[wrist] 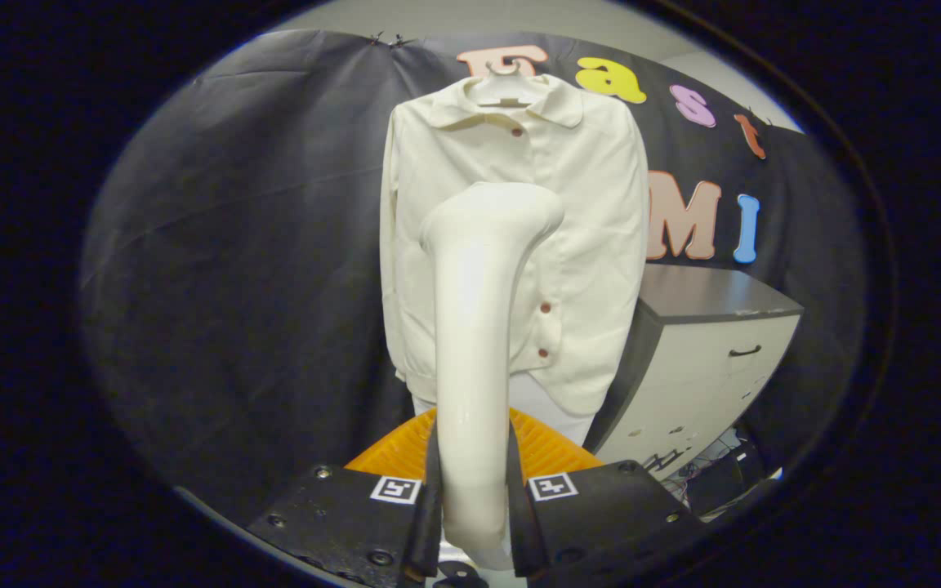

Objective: Iron the clothes twice with a garment steamer, once on the left side and once on the right side.

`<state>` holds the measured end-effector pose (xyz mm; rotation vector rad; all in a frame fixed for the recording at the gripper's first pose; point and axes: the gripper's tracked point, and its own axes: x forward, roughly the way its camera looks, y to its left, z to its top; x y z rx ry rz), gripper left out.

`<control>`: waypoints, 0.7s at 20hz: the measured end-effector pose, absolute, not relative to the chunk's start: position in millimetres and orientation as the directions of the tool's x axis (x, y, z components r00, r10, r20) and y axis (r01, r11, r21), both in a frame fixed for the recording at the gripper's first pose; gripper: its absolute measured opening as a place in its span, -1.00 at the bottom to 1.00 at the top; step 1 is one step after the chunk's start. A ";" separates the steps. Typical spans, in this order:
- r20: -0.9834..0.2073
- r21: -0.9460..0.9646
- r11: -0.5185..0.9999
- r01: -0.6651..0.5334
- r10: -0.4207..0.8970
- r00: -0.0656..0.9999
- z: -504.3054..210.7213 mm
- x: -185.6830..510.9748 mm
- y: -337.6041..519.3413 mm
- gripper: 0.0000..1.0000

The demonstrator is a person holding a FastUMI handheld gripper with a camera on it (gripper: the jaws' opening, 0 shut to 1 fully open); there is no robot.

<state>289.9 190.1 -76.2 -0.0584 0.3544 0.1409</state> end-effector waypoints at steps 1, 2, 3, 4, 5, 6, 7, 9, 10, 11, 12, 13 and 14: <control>-0.322 -0.020 0.990 -0.140 0.126 0.938 -58.4 293.4 185.7 -0.32; -0.294 -0.009 0.991 -0.133 0.125 0.948 -43.8 299.8 181.9 -0.32; -0.265 -0.004 0.992 -0.128 0.122 0.957 -28.8 306.6 176.7 -0.32; -0.237 -0.001 0.992 -0.123 0.119 0.964 -15.6 316.2 170.5 -0.33; -0.215 0.000 0.993 -0.119 0.116 0.970 -3.8 325.9 164.7 -0.33; -0.193 0.003 0.994 -0.113 0.112 0.975 6.8 335.2 158.6 -0.33; -0.185 0.007 0.995 -0.104 0.103 0.977 15.5 345.1 151.5 -0.33; -0.148 0.032 0.995 -0.093 0.097 0.984 30.2 359.7 139.9 -0.32; -0.137 0.038 0.995 -0.093 0.097 0.986 36.8 369.5 134.9 -0.33; -0.128 0.044 0.994 -0.097 0.102 0.987 42.8 376.9 131.0 -0.33; -0.122 0.042 0.993 -0.107 0.112 0.986 45.8 384.2 128.3 -0.33; -0.111 0.033 0.993 -0.117 0.120 0.986 48.7 391.1 127.2 -0.33; -0.106 0.022 0.992 -0.124 0.126 0.986 50.6 399.0 125.1 -0.33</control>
